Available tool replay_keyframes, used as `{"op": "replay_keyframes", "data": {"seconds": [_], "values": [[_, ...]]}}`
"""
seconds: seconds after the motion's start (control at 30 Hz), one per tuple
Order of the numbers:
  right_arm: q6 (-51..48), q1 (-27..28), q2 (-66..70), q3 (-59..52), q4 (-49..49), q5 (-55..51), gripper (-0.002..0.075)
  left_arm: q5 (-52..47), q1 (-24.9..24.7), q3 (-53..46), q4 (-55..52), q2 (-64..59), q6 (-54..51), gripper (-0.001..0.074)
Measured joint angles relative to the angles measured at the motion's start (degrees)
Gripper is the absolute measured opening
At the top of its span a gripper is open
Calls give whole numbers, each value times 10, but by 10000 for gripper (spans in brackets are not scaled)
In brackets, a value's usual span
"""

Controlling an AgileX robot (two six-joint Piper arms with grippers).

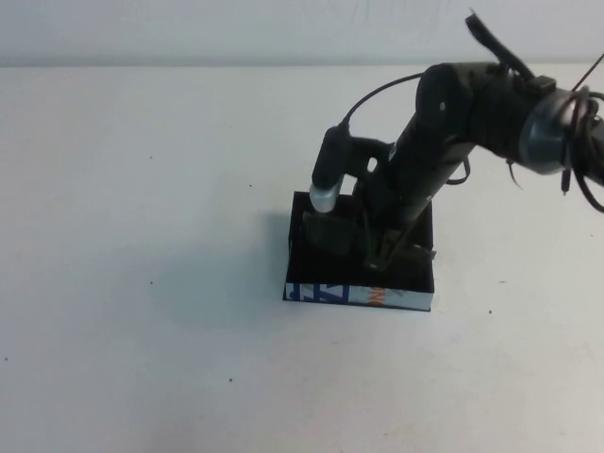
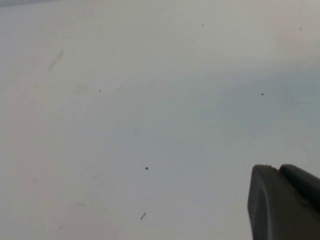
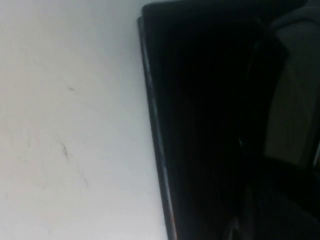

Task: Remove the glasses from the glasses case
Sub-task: Pick up the glasses from the glasses case, then place the glasses on the table

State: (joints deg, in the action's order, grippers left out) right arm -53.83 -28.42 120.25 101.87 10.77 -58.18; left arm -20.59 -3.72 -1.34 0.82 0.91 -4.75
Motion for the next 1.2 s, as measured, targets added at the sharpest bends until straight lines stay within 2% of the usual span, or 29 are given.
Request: {"op": "replay_keyframes", "data": {"seconds": [0.2,0.33,0.5,0.7,1.0,1.2], "values": [[143,24,-68,0,-15,-64,60,0,0,0,0,0,0,-4],[294,53,-92,-14,-2,-111,60,0,0,0,0,0,0,-4],[472,98,-131,-97,-25,-114,60,0,0,0,0,0,0,-4],[615,112,-213,-238,-116,-91,60,0,0,0,0,0,0,-4],[651,153,-260,-424,-115,104,60,0,0,0,0,0,0,-4],[647,154,-258,-455,-113,187,60,0,0,0,0,0,0,-4]]}}
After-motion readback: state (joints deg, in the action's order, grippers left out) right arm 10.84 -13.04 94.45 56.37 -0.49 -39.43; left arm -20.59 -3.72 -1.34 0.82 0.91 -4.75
